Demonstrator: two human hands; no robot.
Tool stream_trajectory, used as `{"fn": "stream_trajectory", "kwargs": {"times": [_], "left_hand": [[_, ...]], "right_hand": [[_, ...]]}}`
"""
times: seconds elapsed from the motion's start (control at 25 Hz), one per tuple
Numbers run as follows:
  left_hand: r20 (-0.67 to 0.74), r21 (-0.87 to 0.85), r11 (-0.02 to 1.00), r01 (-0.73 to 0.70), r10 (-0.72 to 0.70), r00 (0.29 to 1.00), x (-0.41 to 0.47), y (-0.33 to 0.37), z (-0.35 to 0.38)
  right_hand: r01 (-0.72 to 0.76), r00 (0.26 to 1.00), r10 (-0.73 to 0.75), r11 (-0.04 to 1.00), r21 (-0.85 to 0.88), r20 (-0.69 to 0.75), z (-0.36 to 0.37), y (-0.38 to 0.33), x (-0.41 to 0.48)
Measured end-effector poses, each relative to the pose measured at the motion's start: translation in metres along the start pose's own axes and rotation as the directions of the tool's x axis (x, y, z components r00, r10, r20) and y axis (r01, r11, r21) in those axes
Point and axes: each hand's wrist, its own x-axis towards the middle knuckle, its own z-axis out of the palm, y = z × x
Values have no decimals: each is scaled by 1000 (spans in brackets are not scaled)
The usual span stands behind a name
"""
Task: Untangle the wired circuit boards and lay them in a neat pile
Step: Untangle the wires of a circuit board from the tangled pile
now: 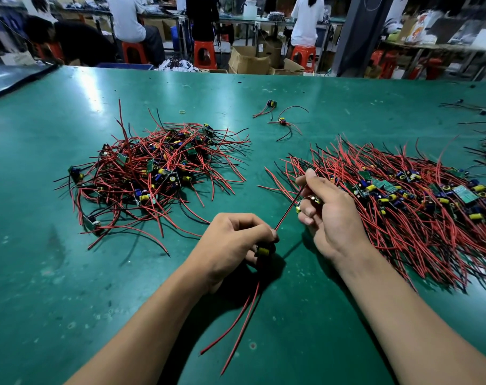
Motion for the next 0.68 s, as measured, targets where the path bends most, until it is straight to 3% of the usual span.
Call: {"fn": "stream_trajectory", "kwargs": {"times": [0.32,0.68], "left_hand": [[12,1,1000,-4,4,1000,-2,-1,0],[-2,76,997,-6,7,1000,-2,0,0]], "right_hand": [[-157,988,150,962,222,49,3,-9,-2],[-88,996,87,989,117,12,3,-6,0]]}}
